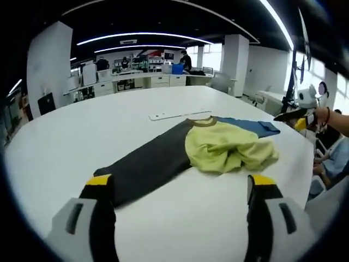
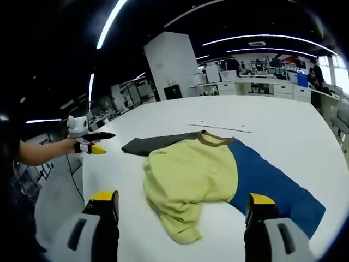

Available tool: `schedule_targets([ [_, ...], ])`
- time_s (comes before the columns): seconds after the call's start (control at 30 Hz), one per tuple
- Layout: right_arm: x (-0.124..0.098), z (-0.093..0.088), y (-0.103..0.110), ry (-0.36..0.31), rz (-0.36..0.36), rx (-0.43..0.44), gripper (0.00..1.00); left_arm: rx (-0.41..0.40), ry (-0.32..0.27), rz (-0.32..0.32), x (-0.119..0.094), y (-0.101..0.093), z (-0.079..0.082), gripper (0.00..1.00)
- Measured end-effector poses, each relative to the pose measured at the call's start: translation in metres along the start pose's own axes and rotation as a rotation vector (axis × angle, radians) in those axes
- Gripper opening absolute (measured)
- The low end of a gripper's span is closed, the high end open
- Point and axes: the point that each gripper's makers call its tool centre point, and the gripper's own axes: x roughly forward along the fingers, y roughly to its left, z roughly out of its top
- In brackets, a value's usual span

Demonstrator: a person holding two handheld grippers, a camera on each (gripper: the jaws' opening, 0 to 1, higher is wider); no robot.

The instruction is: Fold the garment on the visible template until the final outline fits inside the template.

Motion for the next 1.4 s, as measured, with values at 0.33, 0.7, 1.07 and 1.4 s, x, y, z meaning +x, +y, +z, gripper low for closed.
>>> schedule_targets([
  [0.33, 0.022, 0.0, 0.057, 0.034, 0.14, -0.085, 0.89, 0.025, 0.014, -0.034, -0.012, -0.022, -0.007, 0.99],
  [0.7, 0.051, -0.005, 0.09, 0.048, 0.204, -0.147, 0.72, 0.057, 0.035, -0.04, -0.022, -0.036, -0.024, 0.95],
  [1.07, 0.087, -0.035, 0.093, 0.115, 0.191, -0.199, 0.49, 0.059, 0.058, -0.073, -0.028, -0.059, -0.04, 0.92],
  [1.4, 0.114, -0.078, 0.055, 0.256, -0.022, -0.391, 0.3, 0.053, 0.06, -0.093, -0.033, -0.074, -0.047, 0.89],
])
